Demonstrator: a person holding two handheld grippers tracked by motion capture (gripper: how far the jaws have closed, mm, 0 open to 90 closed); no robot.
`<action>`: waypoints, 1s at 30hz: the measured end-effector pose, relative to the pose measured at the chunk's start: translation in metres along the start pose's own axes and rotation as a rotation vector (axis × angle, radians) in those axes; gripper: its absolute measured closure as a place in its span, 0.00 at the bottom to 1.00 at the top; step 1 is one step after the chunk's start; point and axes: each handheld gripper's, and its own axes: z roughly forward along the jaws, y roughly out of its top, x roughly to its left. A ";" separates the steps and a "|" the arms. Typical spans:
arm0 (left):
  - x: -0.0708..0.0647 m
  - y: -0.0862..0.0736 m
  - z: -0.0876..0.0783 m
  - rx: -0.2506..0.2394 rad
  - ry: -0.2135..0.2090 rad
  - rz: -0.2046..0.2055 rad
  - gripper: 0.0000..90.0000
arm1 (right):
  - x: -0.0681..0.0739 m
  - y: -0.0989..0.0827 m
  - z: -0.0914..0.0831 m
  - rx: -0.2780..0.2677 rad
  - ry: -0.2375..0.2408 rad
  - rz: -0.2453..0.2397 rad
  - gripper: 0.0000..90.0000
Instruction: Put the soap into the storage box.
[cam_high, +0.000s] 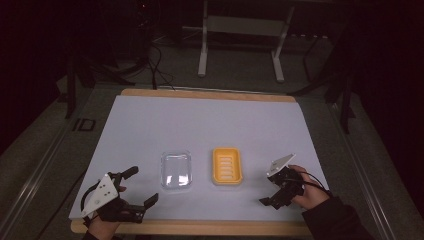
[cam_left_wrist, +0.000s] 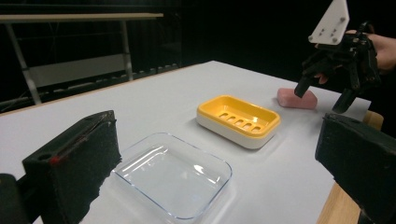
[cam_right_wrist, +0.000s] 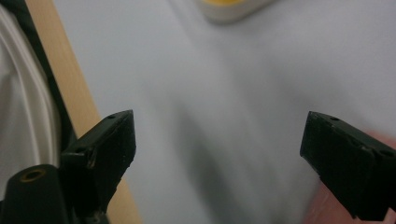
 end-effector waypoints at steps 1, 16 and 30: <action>0.000 0.000 0.000 0.000 -0.002 -0.001 0.00 | 0.000 0.000 0.000 0.021 0.004 0.011 0.12; -0.001 0.000 0.002 0.012 -0.013 0.000 0.00 | -0.002 -0.016 -0.003 0.210 -0.049 0.168 0.19; -0.001 0.000 0.002 0.012 -0.016 0.000 0.00 | -0.011 -0.033 -0.011 0.370 -0.059 0.271 0.20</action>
